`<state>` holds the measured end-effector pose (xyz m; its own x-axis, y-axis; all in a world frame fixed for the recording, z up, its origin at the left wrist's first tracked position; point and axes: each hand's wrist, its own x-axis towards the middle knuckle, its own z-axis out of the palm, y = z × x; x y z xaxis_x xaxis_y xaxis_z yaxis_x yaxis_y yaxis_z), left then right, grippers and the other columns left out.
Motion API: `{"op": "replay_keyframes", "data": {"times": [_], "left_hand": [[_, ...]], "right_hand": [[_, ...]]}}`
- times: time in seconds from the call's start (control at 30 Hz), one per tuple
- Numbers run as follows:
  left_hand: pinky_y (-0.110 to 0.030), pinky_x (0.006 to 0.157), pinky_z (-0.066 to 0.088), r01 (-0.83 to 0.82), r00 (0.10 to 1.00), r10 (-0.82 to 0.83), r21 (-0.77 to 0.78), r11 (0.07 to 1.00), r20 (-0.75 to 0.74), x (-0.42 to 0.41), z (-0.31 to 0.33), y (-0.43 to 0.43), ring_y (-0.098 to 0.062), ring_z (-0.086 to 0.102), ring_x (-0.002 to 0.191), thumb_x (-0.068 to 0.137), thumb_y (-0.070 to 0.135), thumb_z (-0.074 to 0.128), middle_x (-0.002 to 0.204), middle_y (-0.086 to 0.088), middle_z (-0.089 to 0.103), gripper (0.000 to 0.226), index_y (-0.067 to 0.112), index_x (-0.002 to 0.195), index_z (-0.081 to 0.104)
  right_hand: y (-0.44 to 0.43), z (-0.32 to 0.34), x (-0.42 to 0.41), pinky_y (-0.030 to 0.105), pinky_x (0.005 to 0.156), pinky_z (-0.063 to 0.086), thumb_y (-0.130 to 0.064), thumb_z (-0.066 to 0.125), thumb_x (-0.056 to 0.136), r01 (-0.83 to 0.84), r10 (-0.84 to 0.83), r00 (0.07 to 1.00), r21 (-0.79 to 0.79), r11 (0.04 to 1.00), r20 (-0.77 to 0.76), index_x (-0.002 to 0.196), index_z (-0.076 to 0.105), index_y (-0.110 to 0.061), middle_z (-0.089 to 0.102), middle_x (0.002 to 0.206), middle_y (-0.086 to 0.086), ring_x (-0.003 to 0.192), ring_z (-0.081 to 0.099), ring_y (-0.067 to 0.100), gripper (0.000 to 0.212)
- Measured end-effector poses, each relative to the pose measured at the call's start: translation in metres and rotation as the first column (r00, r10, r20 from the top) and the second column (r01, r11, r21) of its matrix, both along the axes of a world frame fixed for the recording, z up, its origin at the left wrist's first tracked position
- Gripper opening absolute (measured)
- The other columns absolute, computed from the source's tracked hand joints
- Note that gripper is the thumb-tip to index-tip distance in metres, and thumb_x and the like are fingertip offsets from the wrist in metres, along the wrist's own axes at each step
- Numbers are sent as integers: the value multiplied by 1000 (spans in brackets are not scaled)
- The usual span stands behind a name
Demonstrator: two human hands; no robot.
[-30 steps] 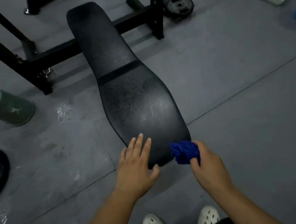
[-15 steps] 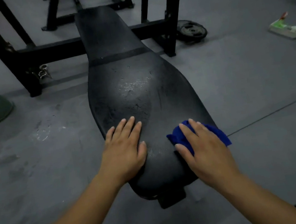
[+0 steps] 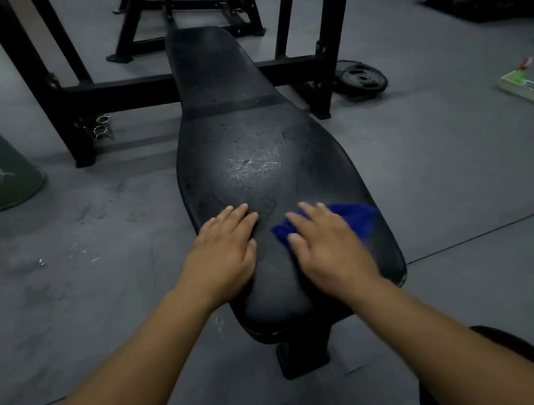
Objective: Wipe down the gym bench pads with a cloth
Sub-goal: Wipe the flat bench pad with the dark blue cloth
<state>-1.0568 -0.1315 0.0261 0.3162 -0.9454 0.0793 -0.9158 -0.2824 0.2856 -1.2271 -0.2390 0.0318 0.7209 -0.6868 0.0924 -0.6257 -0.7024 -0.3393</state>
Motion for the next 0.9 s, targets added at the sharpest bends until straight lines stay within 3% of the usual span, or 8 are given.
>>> {"op": "replay_keyframes", "data": {"times": [0.1, 0.2, 0.37, 0.43, 0.5, 0.57, 0.77, 0.9], "left_hand": [[-45, 120, 24, -91, 995, 87, -76, 993, -52, 9, -5, 1, -33, 35, 145, 89, 41, 21, 154, -13, 43, 71, 5, 144, 50], [-39, 121, 15, -131, 991, 130, -53, 990, -24, 6, -7, 6, -29, 30, 148, 92, 45, 14, 158, -10, 37, 74, 7, 147, 46], [-37, 119, 15, -161, 987, 161, -68, 985, -4, 4, -8, 5, -31, 40, 143, 95, 38, 22, 153, -13, 44, 66, 2, 143, 50], [-32, 119, 20, -178, 984, 177, -116, 977, -15, 4, -9, 7, -37, 49, 135, 95, 26, 33, 147, -21, 49, 57, -6, 139, 51], [-18, 119, 4, -282, 958, 272, -120, 952, -92, 0, -4, 14, -29, 32, 147, 97, 20, 34, 158, -16, 33, 57, -1, 149, 37], [-20, 118, 4, -345, 934, 326, -127, 930, -147, -5, -5, 20, -23, 20, 152, 97, 21, 29, 164, -9, 23, 60, 5, 154, 30], [-26, 120, 13, -364, 928, 348, -119, 924, -135, -17, 13, 27, -18, 17, 152, 96, 3, 41, 166, -1, 17, 62, 13, 156, 27], [-27, 120, 16, -379, 923, 371, -76, 922, -104, -16, 28, 36, -12, 17, 151, 96, 3, 40, 165, 5, 19, 64, 21, 157, 27]], "right_hand": [[28, 8, -8, 26, 120, 13, -46, 29, 100, -352, 352, 936, 61, 934, 13, 152, 37, -25, 36, 158, -2, 149, 25, 17, 57], [-11, 12, -35, 9, 112, 5, -55, 37, 95, -315, 316, 949, 72, 946, -7, 157, 26, -27, 34, 159, -5, 146, 25, 8, 69], [-55, -1, 68, 41, 123, 13, -51, 33, 100, -114, 115, 992, 15, 993, -47, 154, 32, -21, 24, 163, 0, 151, 16, 22, 62], [-22, 1, 84, 40, 123, 11, -47, 36, 102, -235, 236, 971, 34, 971, -28, 155, 28, -21, 22, 164, -1, 152, 14, 22, 60], [9, 4, 56, 35, 123, 9, -45, 37, 102, -408, 408, 913, 50, 912, 4, 157, 24, -22, 21, 164, -4, 152, 11, 17, 61], [7, 5, 18, 31, 123, 8, -54, 29, 97, -511, 512, 859, 63, 857, -2, 157, 23, -26, 19, 164, -8, 152, 10, 11, 66], [0, -1, 63, 42, 121, 14, -55, 31, 99, -349, 347, 936, -18, 937, -64, 155, 29, -27, 23, 163, -3, 151, 16, 24, 63], [39, 5, 14, 37, 121, 7, -56, 25, 98, -650, 649, 757, 13, 760, -82, 156, 25, -31, 19, 165, -5, 152, 10, 20, 63]]}}
